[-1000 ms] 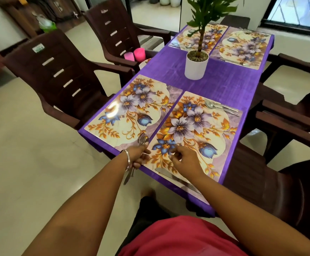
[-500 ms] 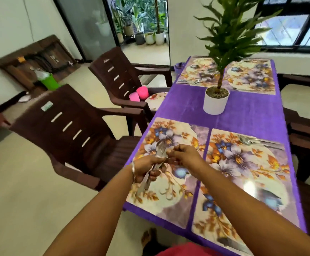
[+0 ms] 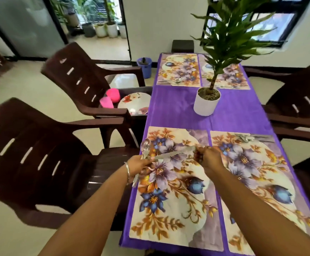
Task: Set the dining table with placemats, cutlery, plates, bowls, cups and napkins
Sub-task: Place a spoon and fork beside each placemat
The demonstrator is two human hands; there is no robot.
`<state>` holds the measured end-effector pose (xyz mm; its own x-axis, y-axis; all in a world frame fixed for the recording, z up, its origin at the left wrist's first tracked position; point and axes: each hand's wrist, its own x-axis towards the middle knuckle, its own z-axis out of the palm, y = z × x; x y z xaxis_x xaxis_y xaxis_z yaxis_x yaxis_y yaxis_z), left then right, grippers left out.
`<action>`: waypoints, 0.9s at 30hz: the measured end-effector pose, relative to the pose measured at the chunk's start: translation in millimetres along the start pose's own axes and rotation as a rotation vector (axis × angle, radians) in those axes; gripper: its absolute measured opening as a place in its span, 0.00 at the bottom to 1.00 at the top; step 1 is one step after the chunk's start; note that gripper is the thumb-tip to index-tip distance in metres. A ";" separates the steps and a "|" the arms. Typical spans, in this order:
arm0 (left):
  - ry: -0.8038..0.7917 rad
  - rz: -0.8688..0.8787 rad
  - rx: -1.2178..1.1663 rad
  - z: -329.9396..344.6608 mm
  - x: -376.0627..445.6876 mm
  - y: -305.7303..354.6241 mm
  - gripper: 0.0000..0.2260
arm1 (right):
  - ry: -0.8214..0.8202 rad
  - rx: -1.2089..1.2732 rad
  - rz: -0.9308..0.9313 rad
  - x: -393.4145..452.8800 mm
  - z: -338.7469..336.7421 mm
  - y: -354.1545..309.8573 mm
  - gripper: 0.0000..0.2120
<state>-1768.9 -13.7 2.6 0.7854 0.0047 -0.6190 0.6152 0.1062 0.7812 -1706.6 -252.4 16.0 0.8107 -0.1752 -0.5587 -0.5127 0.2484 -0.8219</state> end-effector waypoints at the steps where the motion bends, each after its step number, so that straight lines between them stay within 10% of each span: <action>1: 0.063 0.005 -0.022 2.2 8.5 -0.5 0.10 | 0.029 0.010 0.016 4.7 0.4 2.2 0.07; 15: 0.229 -0.097 -0.104 29.3 86.3 -7.6 0.10 | 0.279 -0.027 0.074 102.3 23.7 11.6 0.09; 18: 0.191 -0.182 -0.184 29.7 94.4 -15.4 0.13 | 0.328 -0.326 -0.029 104.4 32.0 9.2 0.02; 21: 0.205 -0.187 -0.186 30.0 93.7 -13.3 0.13 | 0.304 -0.743 -0.273 87.3 37.6 14.4 0.24; 24: 0.196 -0.181 -0.193 31.3 91.1 -9.8 0.12 | 0.097 -1.221 -0.686 66.7 42.9 28.1 0.26; 27: 0.196 -0.190 -0.190 32.7 91.2 -9.1 0.14 | -0.194 -1.543 -0.708 64.3 45.8 47.0 0.28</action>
<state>-1700.6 -46.8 -58.3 0.6178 0.1564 -0.7706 0.7112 0.3069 0.6325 -1665.7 -208.4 -53.4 0.9433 0.3012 -0.1398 0.2525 -0.9241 -0.2870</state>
